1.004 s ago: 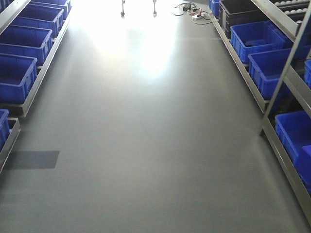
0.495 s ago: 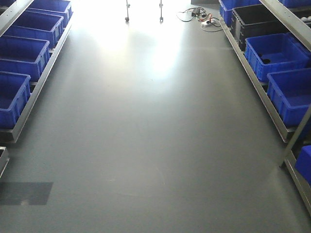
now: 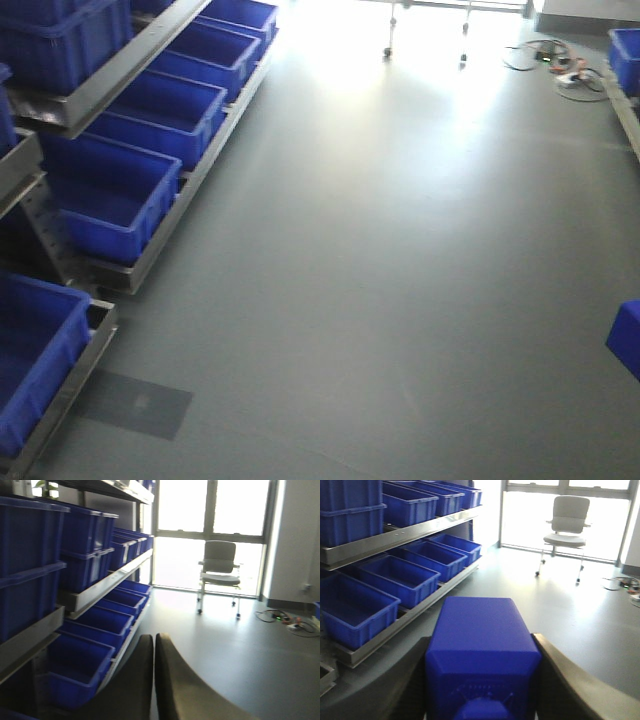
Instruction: Pour parts from conveyor to right shelf
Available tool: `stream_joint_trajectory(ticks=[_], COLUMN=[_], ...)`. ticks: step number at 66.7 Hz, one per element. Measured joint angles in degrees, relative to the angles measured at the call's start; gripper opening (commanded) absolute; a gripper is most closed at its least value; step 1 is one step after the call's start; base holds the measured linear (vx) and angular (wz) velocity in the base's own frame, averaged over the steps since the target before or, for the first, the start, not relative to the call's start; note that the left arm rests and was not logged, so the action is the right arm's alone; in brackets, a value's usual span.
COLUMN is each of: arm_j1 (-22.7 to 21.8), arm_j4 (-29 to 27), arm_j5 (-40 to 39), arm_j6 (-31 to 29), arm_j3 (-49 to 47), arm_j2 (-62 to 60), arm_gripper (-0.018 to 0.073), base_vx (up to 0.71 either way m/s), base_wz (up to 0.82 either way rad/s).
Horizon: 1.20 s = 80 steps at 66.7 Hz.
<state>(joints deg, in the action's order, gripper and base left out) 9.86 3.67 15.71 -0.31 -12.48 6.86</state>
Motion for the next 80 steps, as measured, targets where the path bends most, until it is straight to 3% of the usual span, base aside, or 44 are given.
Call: stream_joint_trajectory(ticks=[43,80], arm_j1=[0.0,0.0], arm_j4=[0.0,0.0], arm_j5=[0.0,0.0], arm_j6=[0.0,0.0], arm_j3=[0.0,0.0], arm_j2=[0.0,0.0], arm_gripper=[-0.0008,-0.0008], base_vx=[0.24,0.16], base_wz=[0.89,0.65])
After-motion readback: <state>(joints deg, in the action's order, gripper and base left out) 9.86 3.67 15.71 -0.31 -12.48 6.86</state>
